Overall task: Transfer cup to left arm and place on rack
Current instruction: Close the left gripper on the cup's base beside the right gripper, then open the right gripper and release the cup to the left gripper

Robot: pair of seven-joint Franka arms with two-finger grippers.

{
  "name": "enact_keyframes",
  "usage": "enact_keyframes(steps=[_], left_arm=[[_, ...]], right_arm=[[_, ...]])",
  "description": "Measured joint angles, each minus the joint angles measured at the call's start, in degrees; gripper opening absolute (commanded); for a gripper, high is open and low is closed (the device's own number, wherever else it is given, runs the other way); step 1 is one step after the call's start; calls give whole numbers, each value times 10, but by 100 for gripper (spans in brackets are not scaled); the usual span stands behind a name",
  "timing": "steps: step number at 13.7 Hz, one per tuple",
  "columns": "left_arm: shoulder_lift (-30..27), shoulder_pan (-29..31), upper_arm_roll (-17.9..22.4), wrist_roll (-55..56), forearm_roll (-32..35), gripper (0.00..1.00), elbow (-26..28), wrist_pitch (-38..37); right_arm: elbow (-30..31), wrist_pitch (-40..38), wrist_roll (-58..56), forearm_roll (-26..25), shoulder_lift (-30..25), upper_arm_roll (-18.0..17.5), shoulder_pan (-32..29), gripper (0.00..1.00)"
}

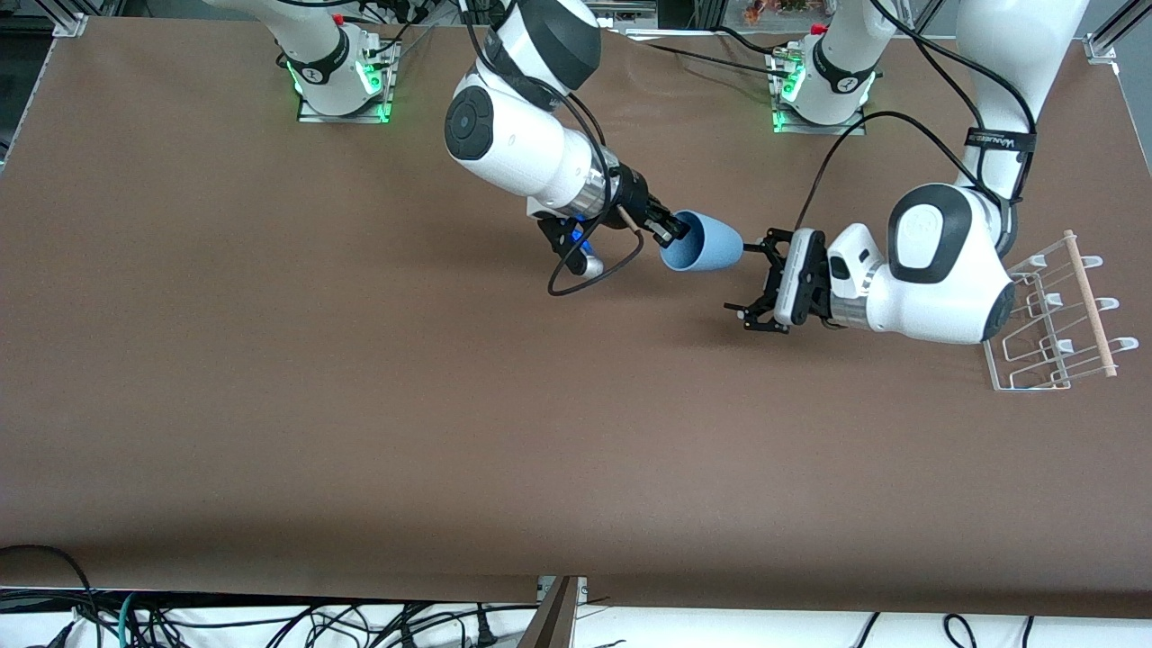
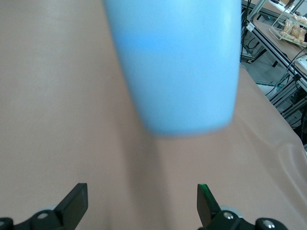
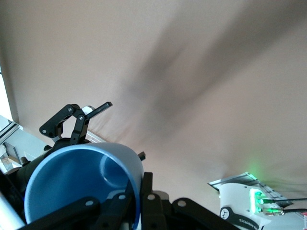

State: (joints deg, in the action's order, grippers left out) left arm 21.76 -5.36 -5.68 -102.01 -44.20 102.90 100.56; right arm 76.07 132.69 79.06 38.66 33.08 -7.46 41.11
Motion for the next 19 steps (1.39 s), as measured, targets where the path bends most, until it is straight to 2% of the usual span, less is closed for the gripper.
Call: enact_keyframes(steps=[6,12,13,15,16,19], left_arm=[[-54,0,-7,51,0,100,8,-18],[-83,0,-27,135,1,100,24,-15],[-84,0,-31,143,1,96,24,-13],[-85,0,-36,149,1,60,24,-7],[-85,0,-38,150,1,46,24,-3],[-85,2,-38,150,2,15,24,5]], right_arm=[[-11,9,3,4,13,0,6,0],[-12,8,3,6,12,0,9,0],[-12,8,3,6,12,0,10,0],[-12,8,3,6,13,0,11,0],[-12,8,3,7,12,0,11,0],[-13,6,8,9,13,0,11,0]])
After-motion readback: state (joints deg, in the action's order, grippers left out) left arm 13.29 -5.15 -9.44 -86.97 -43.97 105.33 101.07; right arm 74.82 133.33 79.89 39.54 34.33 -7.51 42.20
